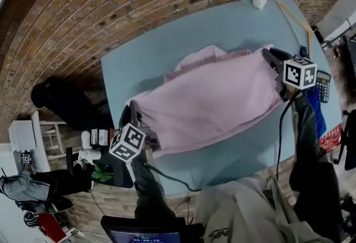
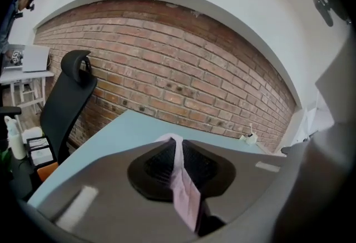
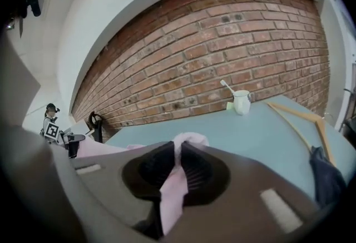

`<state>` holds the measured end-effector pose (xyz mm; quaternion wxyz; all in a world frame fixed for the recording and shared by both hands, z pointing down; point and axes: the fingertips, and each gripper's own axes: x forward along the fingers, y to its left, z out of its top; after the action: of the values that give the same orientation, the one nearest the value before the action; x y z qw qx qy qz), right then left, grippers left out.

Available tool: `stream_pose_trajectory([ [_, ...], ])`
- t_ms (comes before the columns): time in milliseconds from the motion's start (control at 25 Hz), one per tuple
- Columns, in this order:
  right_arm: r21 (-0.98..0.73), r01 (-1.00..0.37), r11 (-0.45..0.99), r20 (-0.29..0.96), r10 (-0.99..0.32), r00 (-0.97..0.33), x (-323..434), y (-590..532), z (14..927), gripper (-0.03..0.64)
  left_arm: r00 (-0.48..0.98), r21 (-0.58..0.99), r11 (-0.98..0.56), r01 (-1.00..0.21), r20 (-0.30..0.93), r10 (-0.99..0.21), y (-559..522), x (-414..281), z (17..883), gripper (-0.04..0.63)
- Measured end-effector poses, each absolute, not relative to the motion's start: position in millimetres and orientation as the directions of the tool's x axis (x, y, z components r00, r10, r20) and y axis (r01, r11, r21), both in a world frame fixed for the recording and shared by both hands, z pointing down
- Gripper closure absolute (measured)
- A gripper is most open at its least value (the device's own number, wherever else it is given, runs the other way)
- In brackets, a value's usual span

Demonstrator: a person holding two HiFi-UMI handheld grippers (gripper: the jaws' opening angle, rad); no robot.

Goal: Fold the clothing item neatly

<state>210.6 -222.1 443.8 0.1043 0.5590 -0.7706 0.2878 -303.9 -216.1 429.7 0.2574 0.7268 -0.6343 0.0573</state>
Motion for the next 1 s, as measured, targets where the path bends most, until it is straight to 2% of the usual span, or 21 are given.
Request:
stream_pose_trajectory([
  [320,-0.301,-0.936,0.184,0.562,-0.758,-0.33,209.3,-262.0,499.6,0.578,0.174,0.292,-0.032,-0.956,0.473,-0.864,-263.6,-313.4,483.4,0.552],
  [760,-0.281,-0.947,0.158,0.6,-0.741,-0.302,217.3,-270.5,534.2,0.578,0.177,0.298,-0.017,-0.954,0.518,-0.837,-280.3,-318.5,525.2,0.552],
  [880,-0.224,-0.959,0.174,0.613,-0.739,-0.278,215.5,-276.0,546.2,0.577,0.186,0.305,-0.021,-0.952,0.523,-0.832,-281.7,-315.3,534.5,0.547],
  [1000,-0.102,-0.976,0.193,0.634,-0.743,-0.213,217.3,-274.9,557.5,0.552,0.208,0.299,-0.045,-0.953,0.541,-0.815,-276.6,-308.7,541.4,0.507],
])
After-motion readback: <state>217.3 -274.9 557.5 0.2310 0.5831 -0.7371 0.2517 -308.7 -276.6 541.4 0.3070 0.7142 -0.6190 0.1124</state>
